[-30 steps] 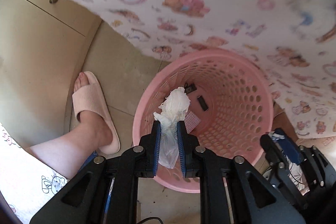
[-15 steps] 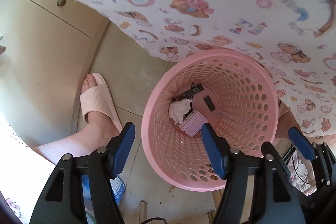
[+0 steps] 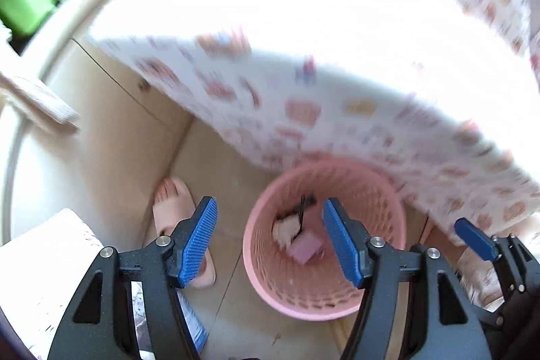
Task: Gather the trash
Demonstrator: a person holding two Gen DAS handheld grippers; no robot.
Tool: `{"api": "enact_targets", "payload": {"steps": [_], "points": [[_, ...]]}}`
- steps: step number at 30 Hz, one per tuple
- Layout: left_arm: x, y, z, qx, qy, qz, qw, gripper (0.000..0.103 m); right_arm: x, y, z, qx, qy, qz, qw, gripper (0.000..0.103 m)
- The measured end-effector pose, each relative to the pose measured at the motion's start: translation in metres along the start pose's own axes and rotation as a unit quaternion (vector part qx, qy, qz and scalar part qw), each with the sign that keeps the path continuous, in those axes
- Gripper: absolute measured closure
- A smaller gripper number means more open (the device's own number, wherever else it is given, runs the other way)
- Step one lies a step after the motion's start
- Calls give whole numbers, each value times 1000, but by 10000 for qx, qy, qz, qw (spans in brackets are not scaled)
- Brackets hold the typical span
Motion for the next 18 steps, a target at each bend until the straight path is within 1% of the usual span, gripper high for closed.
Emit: {"api": "enact_targets", "payload": {"steps": [2,4,6,8,9,11,13,15,16,18], "points": [[23,-5,-4,-229,-450,-171,9986,39,14,-4,-5,-46,-228,25,9997,43],[43,-10,-7,-414,-862,-347,9948,39,29,-7,-9,-74,-483,67,9988,43],[60,-12,-11,-470,-1191,-297,9913,39,47,-12,-14,-140,-773,98,9969,43],[76,-11,-14,-319,-1611,-44,9864,39,65,-17,-18,-209,-1053,38,9942,43],[85,-10,-16,-253,-1811,8,9831,39,73,-20,-19,-242,-1194,38,9925,43],[101,-13,-20,-300,-2137,-6,9764,39,91,-27,-23,-275,-1530,95,9878,43],[119,-18,-24,-459,-2493,-117,9673,38,107,-36,-27,-370,-1883,235,9811,43],[133,-22,-24,-575,-2767,-257,9589,26,122,-43,-32,-546,-2200,336,9734,41],[138,-23,-24,-591,-2878,-273,9555,19,130,-47,-35,-581,-2304,331,9708,40],[145,-22,-24,-501,-3041,-182,9511,12,140,-57,-40,-669,-2468,342,9661,40]]}}
Point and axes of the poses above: each gripper's, at about its wrist camera, not at the fingertips, and x roughly against the way its jaws point, y to its left, z to its underside, the point moved 5 cm from there along -x, roughly the way its jaws point, and after that the axes turned 12 degrees about z, right-handed, at the moved point
